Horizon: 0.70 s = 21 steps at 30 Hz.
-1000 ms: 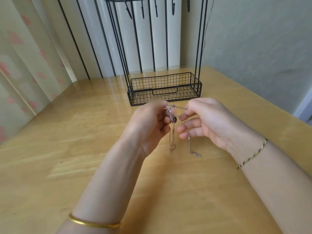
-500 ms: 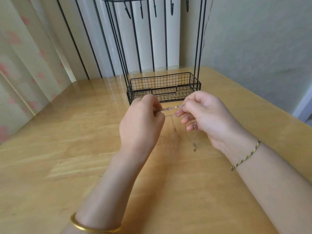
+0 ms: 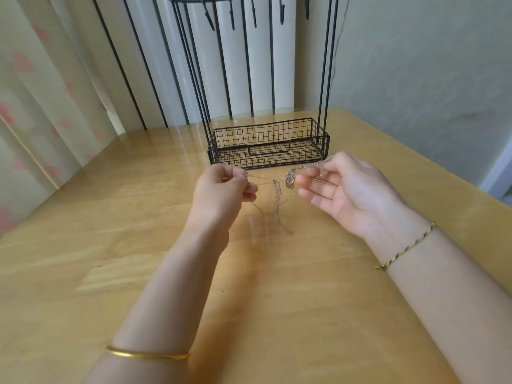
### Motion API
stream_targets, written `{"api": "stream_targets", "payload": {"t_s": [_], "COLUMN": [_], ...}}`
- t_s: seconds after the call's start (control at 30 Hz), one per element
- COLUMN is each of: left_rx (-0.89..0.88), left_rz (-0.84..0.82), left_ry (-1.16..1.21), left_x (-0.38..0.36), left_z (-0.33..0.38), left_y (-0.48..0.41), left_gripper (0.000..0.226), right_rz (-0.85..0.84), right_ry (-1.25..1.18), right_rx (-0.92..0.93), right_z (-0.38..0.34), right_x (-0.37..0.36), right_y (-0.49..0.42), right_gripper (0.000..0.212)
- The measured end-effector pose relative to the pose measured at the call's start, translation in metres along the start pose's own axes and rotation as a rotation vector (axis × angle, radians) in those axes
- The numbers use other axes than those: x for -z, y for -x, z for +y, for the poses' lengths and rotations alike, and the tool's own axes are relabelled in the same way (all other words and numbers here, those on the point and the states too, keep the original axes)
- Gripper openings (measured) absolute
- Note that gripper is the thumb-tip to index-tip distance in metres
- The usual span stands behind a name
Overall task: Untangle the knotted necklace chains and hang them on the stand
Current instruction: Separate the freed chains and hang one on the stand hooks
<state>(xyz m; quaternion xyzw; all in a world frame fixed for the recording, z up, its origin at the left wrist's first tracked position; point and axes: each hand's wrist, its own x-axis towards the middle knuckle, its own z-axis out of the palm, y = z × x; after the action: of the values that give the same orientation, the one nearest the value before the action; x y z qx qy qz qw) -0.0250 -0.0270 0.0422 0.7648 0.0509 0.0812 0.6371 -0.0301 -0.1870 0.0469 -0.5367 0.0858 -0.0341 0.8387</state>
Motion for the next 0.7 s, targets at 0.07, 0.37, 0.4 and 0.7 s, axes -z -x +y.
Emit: {"api": "stream_targets", "payload": {"t_s": [0.07,0.37,0.4,0.7], "left_rx": [0.065,0.249,0.255,0.182], "left_rz": [-0.008,-0.019,-0.023,0.045], "left_ry": [0.142,0.754,0.773,0.569], "left_x": [-0.001,0.002,0.001,-0.002], "left_z": [-0.001,-0.003,-0.003,-0.001], "left_y": [0.0,-0.007,-0.007,-0.001], "left_gripper": [0.013,0.017,0.017,0.016], "right_rz": [0.028,0.114,0.113,0.076], "right_ry": [-0.009,-0.056,-0.086,-0.276], "right_rx": [-0.014,-0.112,-0.124,-0.084], "right_z": [0.001,0.005,0.006,0.008], "right_x": [-0.001,0.007,0.007,-0.002], "right_y": [-0.001,-0.011,-0.011,-0.007], "right_gripper": [0.016,0.01,0.012,0.019]}}
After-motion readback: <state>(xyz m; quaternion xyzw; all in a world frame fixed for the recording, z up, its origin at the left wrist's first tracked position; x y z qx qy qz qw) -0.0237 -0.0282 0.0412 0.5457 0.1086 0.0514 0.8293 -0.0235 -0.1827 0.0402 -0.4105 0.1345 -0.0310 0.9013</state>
